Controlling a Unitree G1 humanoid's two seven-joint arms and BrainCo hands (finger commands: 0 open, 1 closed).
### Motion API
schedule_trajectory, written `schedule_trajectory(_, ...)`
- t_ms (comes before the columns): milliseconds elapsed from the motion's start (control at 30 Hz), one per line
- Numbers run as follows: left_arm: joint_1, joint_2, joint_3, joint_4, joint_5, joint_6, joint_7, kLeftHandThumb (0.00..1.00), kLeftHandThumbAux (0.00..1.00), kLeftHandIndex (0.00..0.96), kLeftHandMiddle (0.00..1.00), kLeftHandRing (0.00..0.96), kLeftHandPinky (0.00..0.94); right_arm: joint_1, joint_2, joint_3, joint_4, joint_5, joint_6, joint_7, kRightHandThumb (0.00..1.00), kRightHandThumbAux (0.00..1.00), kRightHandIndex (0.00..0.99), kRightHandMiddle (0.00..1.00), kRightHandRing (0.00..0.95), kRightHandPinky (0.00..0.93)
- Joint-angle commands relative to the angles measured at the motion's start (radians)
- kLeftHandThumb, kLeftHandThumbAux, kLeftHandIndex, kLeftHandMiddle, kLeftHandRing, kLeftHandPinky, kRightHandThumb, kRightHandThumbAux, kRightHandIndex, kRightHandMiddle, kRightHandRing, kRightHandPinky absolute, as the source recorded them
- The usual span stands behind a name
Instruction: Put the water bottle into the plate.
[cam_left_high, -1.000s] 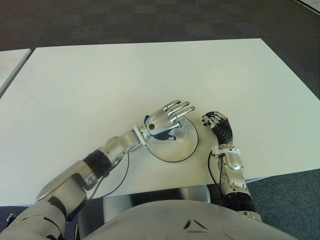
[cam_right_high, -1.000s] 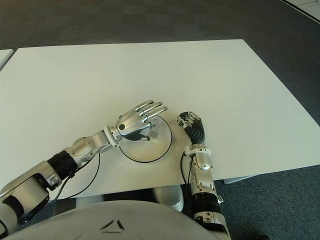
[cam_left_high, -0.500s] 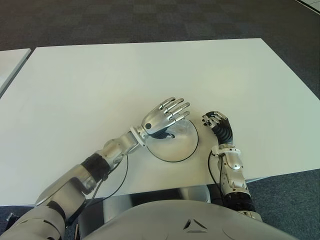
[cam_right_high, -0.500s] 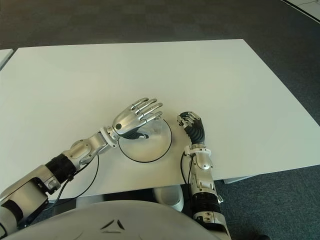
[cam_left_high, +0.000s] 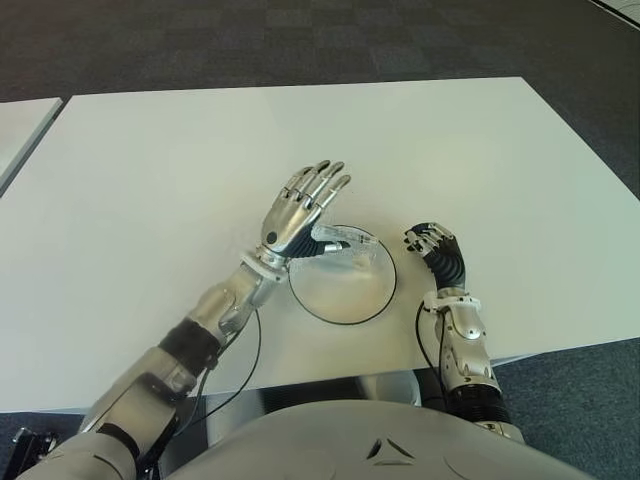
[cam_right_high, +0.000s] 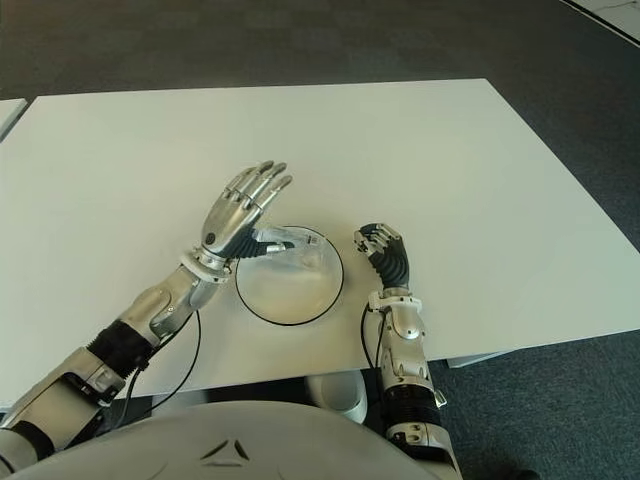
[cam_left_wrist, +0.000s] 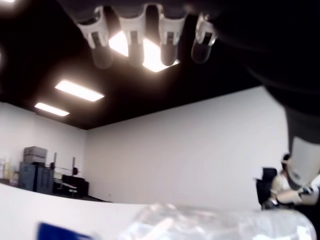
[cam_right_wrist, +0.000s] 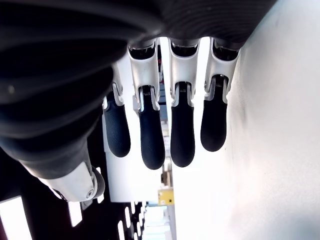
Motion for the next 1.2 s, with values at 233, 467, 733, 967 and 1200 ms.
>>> schedule_trajectory(233,0.12,-0.067,0.148,-0.058,-0.259,-0.104,-0.047,0.157,0.543,0.0,0.0,0.0,0.0,0.026,0.003,-0.002,0.033,0.004,0.044,0.0,0.713,0.725,0.429,0.498,0.487,0.506)
schedule_trajectory(467,0.172,-0.103,0.218,-0.099,-0.335,-0.108,-0.089,0.161,0.547,0.0,0.0,0.0,0.0,0.023,0.0,-0.003,0.038,0.009,0.04,0.008,0.712,0.725,0.429,0.5,0.491,0.511)
schedule_trajectory(733,0.217,-0.134,0.28,-0.098,-0.385,-0.132,-0.103,0.154,0.554,0.0,0.0,0.0,0.0,0.02,-0.003,-0.002,0.041,0.002,0.035,0.003,0.712,0.725,0.429,0.499,0.489,0.508)
schedule_trajectory(967,0.302,-0.221,0.382,-0.118,-0.578,-0.135,-0.146,0.141,0.567,0.0,0.0,0.0,0.0,0.012,-0.008,0.001,0.048,-0.008,0.038,0.0,0.712,0.725,0.429,0.498,0.489,0.505)
schedule_trajectory(1200,0.396,-0.284,0.488,-0.155,-0.794,-0.114,-0.256,0.118,0.588,0.0,0.0,0.0,0.0,0.006,-0.011,-0.003,0.062,0.0,0.039,0.004,0.712,0.725,0.429,0.494,0.482,0.49)
